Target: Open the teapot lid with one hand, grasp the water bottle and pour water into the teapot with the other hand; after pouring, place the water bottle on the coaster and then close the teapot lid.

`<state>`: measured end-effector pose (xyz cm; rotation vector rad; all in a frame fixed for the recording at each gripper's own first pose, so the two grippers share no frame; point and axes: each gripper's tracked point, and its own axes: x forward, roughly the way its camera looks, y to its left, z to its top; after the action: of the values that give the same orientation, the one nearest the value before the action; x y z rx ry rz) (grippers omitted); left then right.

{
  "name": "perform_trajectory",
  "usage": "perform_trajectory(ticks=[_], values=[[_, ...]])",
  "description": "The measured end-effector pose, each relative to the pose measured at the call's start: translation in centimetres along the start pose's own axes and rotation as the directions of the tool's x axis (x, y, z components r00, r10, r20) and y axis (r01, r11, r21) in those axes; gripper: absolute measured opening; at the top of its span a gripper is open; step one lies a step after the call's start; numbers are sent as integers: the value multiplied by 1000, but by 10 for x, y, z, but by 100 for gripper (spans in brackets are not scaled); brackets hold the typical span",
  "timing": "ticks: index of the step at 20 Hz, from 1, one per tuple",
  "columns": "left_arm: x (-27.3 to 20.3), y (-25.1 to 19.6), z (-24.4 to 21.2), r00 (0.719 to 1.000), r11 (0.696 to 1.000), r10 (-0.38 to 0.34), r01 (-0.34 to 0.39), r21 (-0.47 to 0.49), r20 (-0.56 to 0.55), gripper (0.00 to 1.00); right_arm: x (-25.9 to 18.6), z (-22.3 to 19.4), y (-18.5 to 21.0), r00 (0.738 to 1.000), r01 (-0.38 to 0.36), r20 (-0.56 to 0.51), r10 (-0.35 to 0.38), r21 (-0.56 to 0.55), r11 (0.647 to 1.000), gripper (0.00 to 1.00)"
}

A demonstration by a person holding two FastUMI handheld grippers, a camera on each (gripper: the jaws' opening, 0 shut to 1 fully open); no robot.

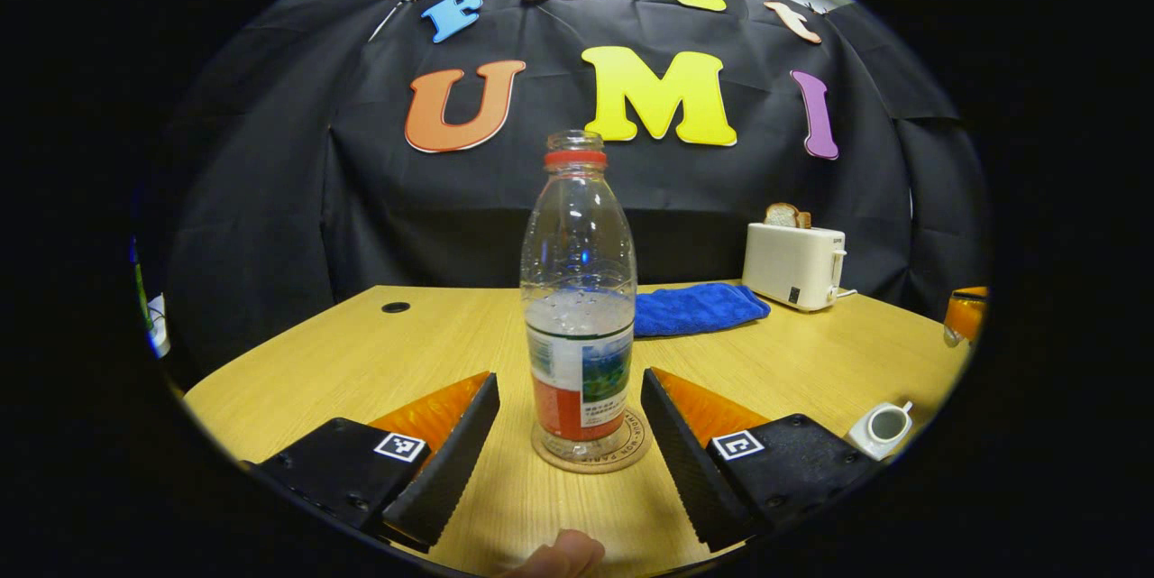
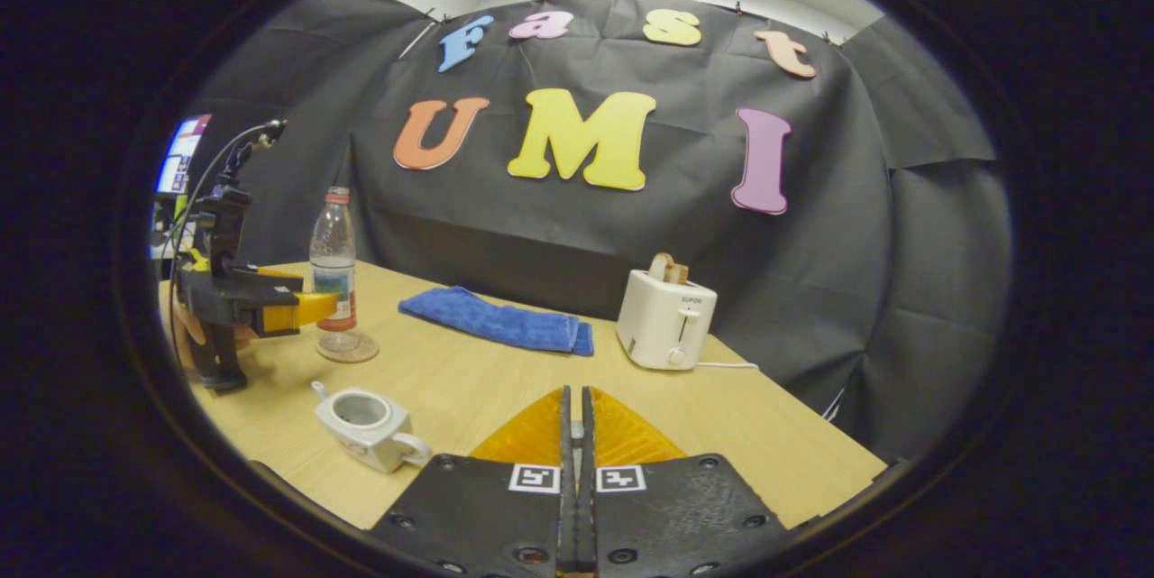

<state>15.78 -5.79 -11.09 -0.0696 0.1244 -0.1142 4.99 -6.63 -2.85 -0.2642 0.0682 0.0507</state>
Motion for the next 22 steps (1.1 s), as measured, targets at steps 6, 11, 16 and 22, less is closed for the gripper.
perform_trajectory(ticks=[6,11,16,22], values=[[-48,13,-9,995,996,91,-92,-13,-32,99,-3,13,13,1000,-24,19,24,0,1000,0],[-87,-4,8,999,997,52,-53,-59,-13,99,9,12,38,995,-97,-11,99,114,989,0],[-128,-12,46,999,999,17,-16,-33,32,99,22,6,68,986,-157,-37,164,152,976,0],[-162,0,82,996,1000,11,-8,-26,86,99,23,7,106,973,-209,-59,225,203,957,0]])
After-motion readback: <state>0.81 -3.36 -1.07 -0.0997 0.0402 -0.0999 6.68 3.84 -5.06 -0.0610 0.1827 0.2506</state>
